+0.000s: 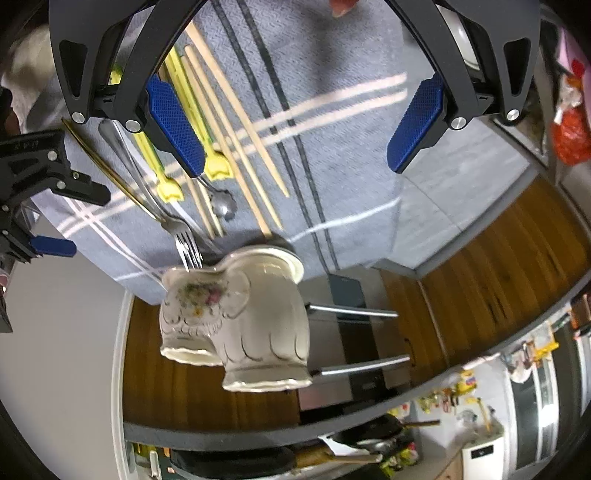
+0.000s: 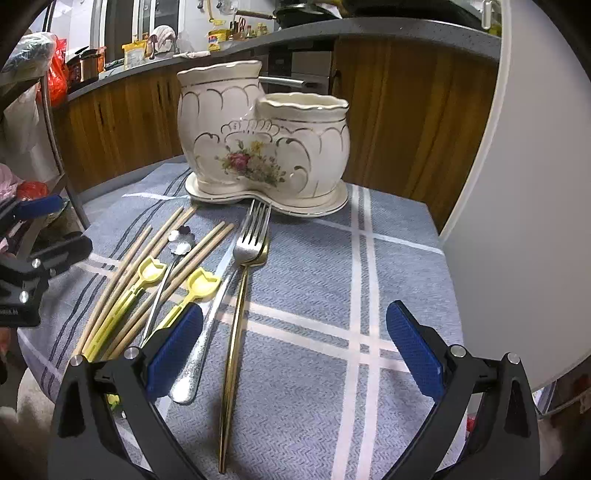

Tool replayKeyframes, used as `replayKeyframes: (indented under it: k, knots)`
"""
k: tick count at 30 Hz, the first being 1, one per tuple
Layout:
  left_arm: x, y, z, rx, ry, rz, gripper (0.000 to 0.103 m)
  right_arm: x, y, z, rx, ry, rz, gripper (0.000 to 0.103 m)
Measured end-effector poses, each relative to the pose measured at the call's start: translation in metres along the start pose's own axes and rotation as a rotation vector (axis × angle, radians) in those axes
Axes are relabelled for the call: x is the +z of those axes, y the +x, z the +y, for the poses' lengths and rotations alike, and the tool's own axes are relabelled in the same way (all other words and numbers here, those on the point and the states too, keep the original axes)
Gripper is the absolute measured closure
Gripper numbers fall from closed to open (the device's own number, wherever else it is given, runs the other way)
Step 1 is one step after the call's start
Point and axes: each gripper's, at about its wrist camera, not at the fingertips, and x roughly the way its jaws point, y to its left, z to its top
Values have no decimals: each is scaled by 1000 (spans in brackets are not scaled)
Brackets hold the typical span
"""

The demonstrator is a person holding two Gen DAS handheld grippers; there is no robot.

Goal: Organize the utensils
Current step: 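Grasp a wooden chopstick with the left tool while the right tool grasps the gold fork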

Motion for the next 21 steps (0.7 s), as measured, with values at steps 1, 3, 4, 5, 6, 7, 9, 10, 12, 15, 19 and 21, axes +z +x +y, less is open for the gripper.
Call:
replayKeyframes:
  k: [1,3,4,5,6,7,9,10,12,15,19,21]
  knots:
    - [0,2,0,2,-2,8,5,0,3,1,1,-4,13,10]
    - [-1,3,2,-4,-6,21,5,1,9,2,10,-5,45,18]
    - [-1,5,3,-9,-10,29,5,2,11,2,21,0,56,24]
    - [-1,6,3,-9,-13,36,5,3,14,2,42,13,69,27]
    - [-2,7,4,-12,-17,44,5,4,17,3,64,23,81,33]
    - [-2,9,6,-17,-27,52,5,6,18,4,77,27,87,39]
    - [-3,12,8,-25,-46,62,5,9,19,9,109,30,90,48]
    - [-3,12,11,-36,-60,63,5,11,19,11,123,28,93,52]
    - [-3,11,13,-42,-72,56,6,12,22,17,124,10,101,62]
    - [-4,9,14,-47,-66,41,9,14,30,20,92,-1,121,81]
    - [-4,13,9,-70,-35,62,27,15,38,18,119,19,147,87]
    - [-5,17,6,-89,-32,83,37,14,37,22,124,8,157,92]
